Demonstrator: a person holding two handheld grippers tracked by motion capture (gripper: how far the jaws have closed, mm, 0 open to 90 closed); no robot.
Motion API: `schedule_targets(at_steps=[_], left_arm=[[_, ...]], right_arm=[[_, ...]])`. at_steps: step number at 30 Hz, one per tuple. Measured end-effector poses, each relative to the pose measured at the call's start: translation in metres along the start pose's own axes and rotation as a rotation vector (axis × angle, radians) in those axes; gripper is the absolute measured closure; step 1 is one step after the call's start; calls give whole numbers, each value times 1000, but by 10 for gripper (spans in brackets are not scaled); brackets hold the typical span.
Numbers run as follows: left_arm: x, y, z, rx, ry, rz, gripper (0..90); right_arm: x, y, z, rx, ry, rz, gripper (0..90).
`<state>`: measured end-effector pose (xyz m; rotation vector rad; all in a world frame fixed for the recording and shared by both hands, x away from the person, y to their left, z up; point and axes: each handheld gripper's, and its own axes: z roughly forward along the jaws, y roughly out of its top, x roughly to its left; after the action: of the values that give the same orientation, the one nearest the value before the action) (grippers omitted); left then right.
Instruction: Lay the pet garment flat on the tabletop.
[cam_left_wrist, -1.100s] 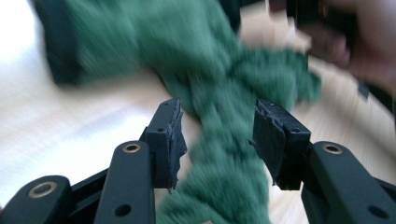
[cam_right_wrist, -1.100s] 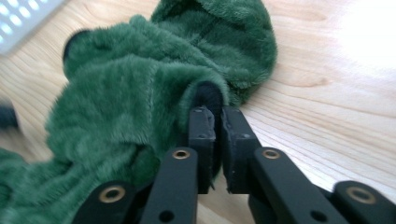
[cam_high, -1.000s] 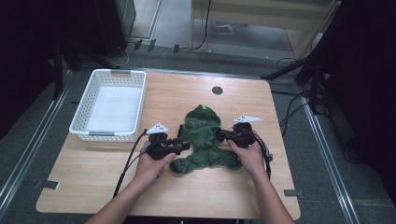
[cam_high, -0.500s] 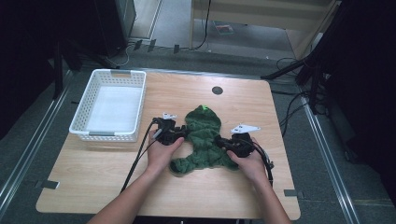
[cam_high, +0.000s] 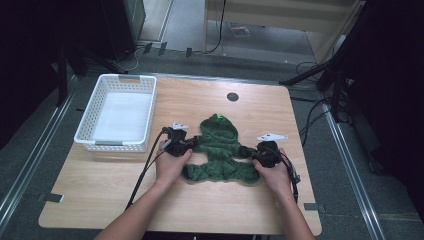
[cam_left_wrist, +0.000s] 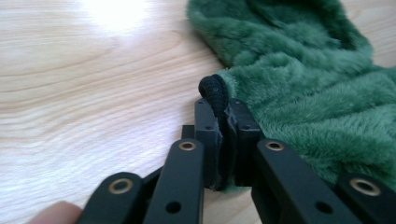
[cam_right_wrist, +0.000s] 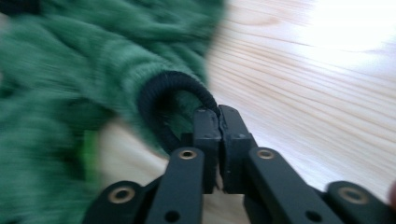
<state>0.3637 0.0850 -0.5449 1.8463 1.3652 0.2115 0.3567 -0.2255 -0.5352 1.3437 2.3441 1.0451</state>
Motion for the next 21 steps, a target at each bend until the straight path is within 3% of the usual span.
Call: schedule_targets(at_steps=[1,3,5,7,9,10,12,13,14,15,16,18,19,21], left_arm=[[-2,0,-1,3,-8,3,703],[-4,2,-7,6,21,18,505],[-5,5,-18,-36,0,6,403],[-5,10,-30,-98,6,-1,372],[-7,17,-38,-165,-8,-13,409],[-9,20,-38,-181,-14,-12,460],[-21,28,-28,-183,-38,0,577],[-27,29,-19,-168,-44,22,621],[-32,30,-11,-147,-46,33,647],[-37,29,3,-92,-28,41,678],[-37,26,13,-56,-15,31,716],[-34,20,24,17,-16,7,781],[-33,18,25,24,-10,9,800],[-32,16,23,19,24,35,826]], right_arm=[[0,1,-3,-19,35,4,762],[-1,4,-12,-56,67,9,593],[-3,11,-26,-77,81,19,539],[-6,18,-40,-116,102,32,500],[-7,29,-55,-178,136,66,549],[-5,35,-57,-208,157,81,624],[5,46,-52,-254,186,102,768],[13,51,-42,-256,157,95,822],[22,56,-29,-232,117,76,843],[27,58,-18,-206,88,54,858],[33,60,3,-148,46,36,884],[32,55,29,-41,35,93,900],[31,51,36,-8,47,115,900],[29,45,42,15,34,108,900]])
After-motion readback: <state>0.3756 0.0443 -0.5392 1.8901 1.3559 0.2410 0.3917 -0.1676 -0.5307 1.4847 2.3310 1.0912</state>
